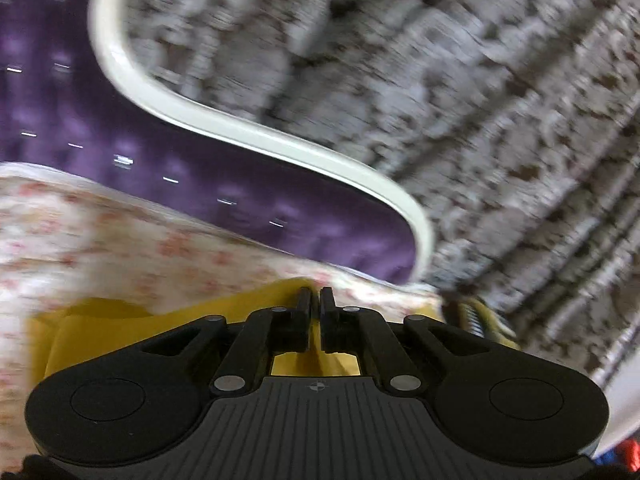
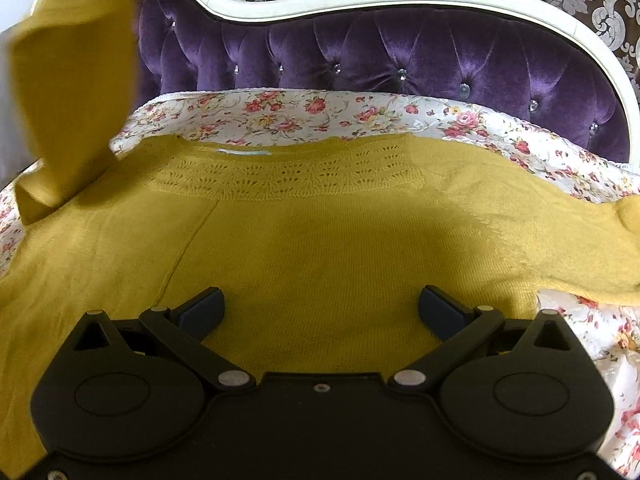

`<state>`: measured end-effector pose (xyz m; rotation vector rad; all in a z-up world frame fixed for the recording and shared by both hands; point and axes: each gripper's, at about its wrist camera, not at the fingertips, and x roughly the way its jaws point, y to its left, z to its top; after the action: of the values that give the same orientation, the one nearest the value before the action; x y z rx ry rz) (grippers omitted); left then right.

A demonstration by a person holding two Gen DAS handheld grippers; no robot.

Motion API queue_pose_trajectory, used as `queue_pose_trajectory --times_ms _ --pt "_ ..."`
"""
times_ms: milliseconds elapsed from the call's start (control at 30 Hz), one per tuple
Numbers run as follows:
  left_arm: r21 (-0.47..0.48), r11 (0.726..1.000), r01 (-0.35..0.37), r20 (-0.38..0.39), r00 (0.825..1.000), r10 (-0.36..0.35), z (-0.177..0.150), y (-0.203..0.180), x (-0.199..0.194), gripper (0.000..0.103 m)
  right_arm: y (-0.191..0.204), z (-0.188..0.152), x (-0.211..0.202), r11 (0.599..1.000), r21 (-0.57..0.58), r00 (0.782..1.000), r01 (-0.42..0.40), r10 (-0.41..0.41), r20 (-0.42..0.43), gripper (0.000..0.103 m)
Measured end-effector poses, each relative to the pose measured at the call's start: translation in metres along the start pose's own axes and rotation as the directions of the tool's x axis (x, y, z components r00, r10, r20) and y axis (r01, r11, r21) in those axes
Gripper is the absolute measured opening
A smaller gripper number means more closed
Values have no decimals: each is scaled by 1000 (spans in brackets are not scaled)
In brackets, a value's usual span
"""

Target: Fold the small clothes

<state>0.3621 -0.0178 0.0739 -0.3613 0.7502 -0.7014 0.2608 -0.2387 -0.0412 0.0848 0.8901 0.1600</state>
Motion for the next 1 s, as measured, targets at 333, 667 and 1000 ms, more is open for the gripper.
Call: queue_pose_trajectory --times_ms 333,667,1000 --pt "11 981 -196 29 980 195 -52 22 -18 24 -35 7 -26 987 125 995 -100 99 15 102" --pt "77 869 -488 -57 868 493 -167 92 -24 24 -75 25 -6 964 239 993 -118 118 12 65" --pt "76 845 -530 1 847 532 -172 101 -27 24 -51 50 -13 968 166 982 -190 186 43 13"
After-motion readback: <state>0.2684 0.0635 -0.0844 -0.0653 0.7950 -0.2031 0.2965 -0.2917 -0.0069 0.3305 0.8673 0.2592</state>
